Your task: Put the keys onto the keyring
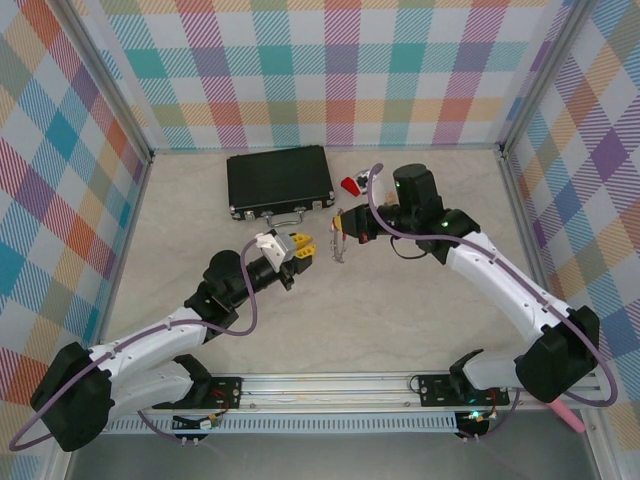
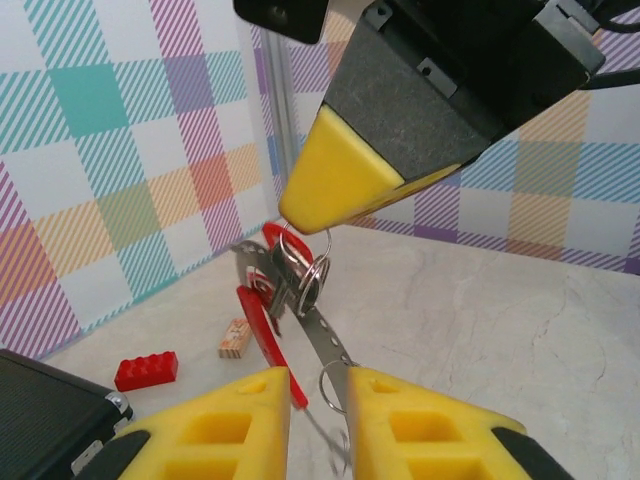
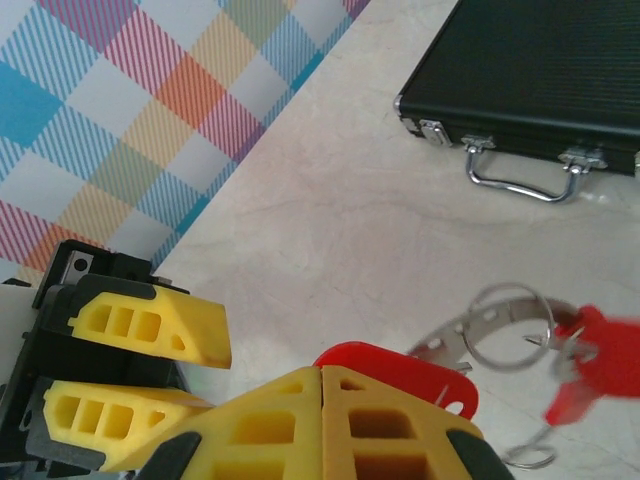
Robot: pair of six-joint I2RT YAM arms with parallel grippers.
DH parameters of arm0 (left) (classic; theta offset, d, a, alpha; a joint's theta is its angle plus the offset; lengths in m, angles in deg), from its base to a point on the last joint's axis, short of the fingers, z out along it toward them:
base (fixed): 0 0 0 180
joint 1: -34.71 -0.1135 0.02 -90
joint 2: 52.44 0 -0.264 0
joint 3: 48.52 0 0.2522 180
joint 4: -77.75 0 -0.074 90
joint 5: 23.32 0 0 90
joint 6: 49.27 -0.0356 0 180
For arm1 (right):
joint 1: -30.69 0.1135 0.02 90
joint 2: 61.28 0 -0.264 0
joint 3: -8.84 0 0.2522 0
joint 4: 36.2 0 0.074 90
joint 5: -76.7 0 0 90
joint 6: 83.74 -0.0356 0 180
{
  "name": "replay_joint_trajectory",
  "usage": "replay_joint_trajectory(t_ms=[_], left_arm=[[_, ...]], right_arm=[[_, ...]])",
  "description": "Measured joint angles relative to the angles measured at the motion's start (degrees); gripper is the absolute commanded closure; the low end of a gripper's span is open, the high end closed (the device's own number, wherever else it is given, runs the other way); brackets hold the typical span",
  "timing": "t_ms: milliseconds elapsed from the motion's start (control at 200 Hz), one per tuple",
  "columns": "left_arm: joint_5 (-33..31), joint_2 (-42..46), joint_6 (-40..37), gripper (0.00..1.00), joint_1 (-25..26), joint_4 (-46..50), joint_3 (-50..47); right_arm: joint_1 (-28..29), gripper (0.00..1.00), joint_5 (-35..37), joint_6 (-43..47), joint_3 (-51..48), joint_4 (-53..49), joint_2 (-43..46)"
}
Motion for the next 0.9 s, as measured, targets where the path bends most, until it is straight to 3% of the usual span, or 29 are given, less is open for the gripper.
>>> replay_joint_trajectory(t_ms=[145, 900], left_arm=[[-0.1, -0.1, 0.2, 0.73, 0.0, 0.3, 0.1], [10.1, -10.5, -4.2, 0.76, 0.0, 15.0, 13.1]], right_arm=[[0.0, 1.0, 1.7, 1.8, 0.6, -2.6, 0.0], [0.0, 1.0, 3.4, 5.8, 0.6, -5.6, 0.4]])
